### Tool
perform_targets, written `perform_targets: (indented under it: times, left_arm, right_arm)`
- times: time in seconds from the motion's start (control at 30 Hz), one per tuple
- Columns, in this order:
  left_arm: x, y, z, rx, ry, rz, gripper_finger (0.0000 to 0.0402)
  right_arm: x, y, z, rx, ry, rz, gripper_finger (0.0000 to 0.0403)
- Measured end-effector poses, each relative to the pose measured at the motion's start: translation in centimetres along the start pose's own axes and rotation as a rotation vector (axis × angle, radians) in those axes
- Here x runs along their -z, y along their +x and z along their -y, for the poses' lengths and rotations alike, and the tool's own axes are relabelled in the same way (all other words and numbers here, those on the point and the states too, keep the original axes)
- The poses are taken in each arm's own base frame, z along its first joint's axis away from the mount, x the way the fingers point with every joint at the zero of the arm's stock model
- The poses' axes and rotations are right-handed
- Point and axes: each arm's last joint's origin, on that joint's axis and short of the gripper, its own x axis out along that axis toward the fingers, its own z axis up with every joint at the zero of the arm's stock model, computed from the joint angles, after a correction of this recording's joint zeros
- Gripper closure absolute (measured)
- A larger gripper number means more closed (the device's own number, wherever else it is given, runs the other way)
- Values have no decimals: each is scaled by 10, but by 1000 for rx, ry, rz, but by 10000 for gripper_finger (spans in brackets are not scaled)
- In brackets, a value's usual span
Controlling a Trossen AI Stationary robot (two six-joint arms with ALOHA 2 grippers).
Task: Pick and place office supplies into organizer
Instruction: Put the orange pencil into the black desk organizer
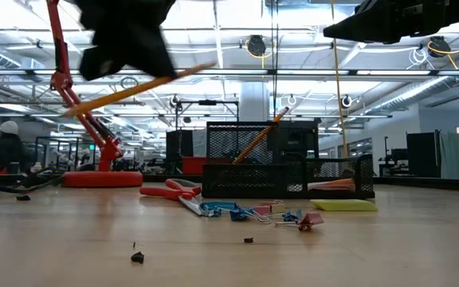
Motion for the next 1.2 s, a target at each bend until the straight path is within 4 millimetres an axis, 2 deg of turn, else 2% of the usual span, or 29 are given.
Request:
perform_targets:
  times: [0.13,0.3,0.5,0.77,0.93,1.2]
  left_arm:
    - [-17,-1,6,73,98,116,367]
    - [-41,4,1,88,212,215,374]
    - [-73,10,-13,50,338,331,366]
    - [-115,17,-47,-50,430,411,370]
    - [-131,22,-59,-26,460,441,370]
    - [-136,22,-61,-4,467,452,370]
  right_arm:
    - [0,0,0,0,0,0,399]
    - [0,0,0,0,1,0,399]
    - [0,0,0,0,1,0,399]
    - [0,0,0,-1,-2,-1,399]
    - [0,0,0,-1,-23,-1,399]
    - [2,2,4,22,-27,-13,399]
